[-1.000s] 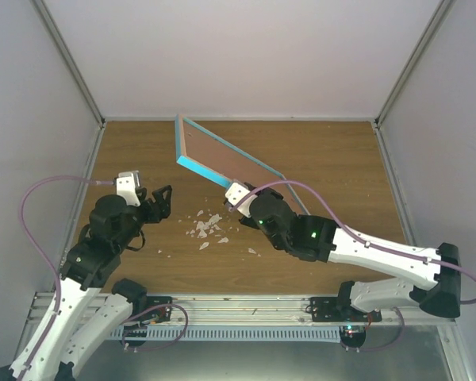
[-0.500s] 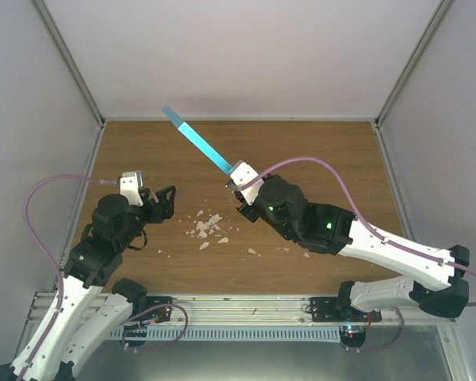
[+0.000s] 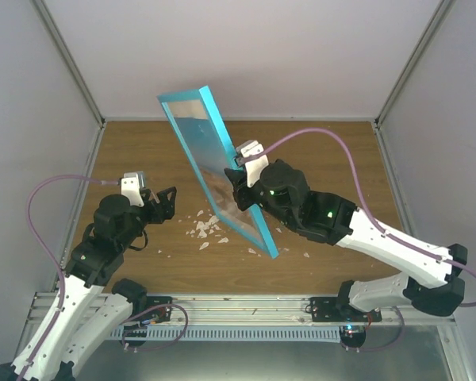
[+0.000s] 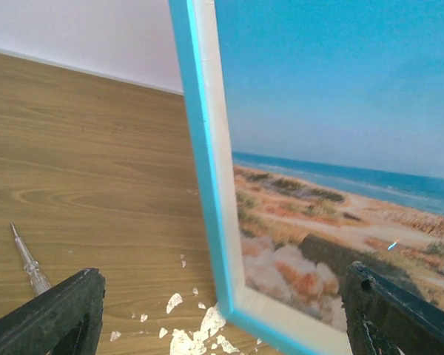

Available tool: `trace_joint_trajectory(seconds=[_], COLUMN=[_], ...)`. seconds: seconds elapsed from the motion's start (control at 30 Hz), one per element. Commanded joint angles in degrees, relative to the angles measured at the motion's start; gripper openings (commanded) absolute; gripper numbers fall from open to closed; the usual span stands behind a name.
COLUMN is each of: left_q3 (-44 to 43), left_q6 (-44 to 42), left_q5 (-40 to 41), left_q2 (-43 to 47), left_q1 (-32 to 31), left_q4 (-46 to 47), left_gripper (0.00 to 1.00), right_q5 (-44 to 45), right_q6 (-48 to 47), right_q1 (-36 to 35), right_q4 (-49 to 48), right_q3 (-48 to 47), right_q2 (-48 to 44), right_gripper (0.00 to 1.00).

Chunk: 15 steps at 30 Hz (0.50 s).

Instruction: Take the photo out of the frame

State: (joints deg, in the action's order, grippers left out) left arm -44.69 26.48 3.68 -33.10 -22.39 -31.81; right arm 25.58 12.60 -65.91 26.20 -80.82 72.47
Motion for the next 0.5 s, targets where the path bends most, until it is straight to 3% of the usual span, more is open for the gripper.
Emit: trace_joint_trajectory(seconds=[0.0,0.23,0.47], left_q3=[0.48,0.48,0.65], left_q6=[0.15,0.15,0.50], left_q5=[-0.03,-0.39,-1.21], left_q2=[0.40,0.01,-1.09], left_q1=[0.22,0.23,0.28], left_q4=[3.23,3.16,3.71], left_gripper=[0.87,0.87,0.87], right_q5=[-7.59,-18.24,-33.20], right_q6=[12.74,20.35,23.17], right_q1=[3.02,12.11,27.47], right_q4=[-3.89,-3.51,-4.02], right_q3=[-2.97,2.27,10.73], right_q2=[-1.53,-4.73,-7.88], right_gripper=[0.00,0.01,0.01])
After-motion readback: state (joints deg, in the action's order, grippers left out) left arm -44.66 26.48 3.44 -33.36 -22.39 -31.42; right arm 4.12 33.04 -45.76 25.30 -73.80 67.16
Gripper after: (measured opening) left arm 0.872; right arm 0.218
